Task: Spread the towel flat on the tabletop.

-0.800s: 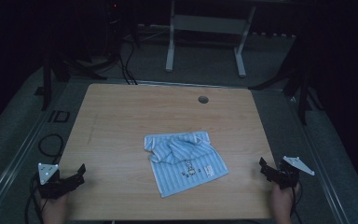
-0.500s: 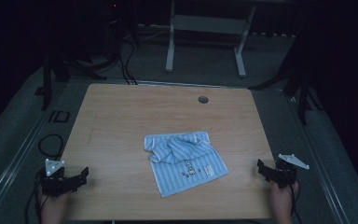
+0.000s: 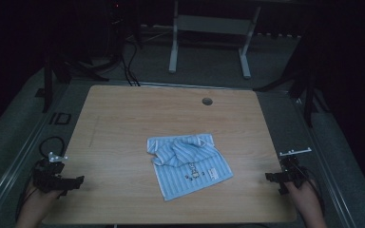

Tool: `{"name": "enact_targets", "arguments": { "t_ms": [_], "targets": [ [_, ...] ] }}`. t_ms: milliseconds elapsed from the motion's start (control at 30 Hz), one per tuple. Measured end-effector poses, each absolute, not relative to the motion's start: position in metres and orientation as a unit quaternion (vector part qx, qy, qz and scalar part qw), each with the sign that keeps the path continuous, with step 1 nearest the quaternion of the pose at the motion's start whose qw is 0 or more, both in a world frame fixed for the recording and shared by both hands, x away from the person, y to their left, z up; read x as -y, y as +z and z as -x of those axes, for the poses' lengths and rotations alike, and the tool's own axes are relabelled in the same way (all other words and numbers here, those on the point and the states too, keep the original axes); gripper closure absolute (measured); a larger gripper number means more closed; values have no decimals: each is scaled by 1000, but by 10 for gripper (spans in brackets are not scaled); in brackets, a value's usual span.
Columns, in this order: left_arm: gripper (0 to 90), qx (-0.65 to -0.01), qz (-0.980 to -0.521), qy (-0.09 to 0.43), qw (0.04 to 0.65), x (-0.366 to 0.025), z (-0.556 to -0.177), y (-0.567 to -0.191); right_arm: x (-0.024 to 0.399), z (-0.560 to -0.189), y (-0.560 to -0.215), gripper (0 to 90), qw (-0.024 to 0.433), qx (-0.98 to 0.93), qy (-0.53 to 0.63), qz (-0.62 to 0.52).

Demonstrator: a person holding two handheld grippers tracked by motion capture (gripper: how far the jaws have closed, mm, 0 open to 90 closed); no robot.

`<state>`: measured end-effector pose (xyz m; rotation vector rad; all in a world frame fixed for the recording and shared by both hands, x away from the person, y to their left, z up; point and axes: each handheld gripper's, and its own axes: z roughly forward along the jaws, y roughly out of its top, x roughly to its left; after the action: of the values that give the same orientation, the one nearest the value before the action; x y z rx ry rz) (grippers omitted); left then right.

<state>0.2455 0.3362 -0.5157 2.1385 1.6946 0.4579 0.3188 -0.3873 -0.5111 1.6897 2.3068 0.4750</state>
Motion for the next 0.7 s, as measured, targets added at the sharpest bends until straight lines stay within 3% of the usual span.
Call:
{"name": "enact_targets", "arguments": {
  "t_ms": [33,67,100,500,700],
  "targets": [
    [29,-600,-764,153,182,-337,-246,-515,388,-321,-504,142,93,-806,146,-566],
    [29,-595,-771,143,176,-338,-246,-514,388,-321,-504,142,93,-806,146,-566],
    [29,-591,-778,130,169,-339,-246,-514,390,-323,-499,143,56,-821,128,-554],
    [29,-548,-823,33,146,-340,-244,-521,373,-326,-501,143,-31,-891,-7,-452],
    [29,-483,-866,-11,129,-337,-241,-519,366,-322,-502,144,-22,-921,-45,-387]
  ]
}}
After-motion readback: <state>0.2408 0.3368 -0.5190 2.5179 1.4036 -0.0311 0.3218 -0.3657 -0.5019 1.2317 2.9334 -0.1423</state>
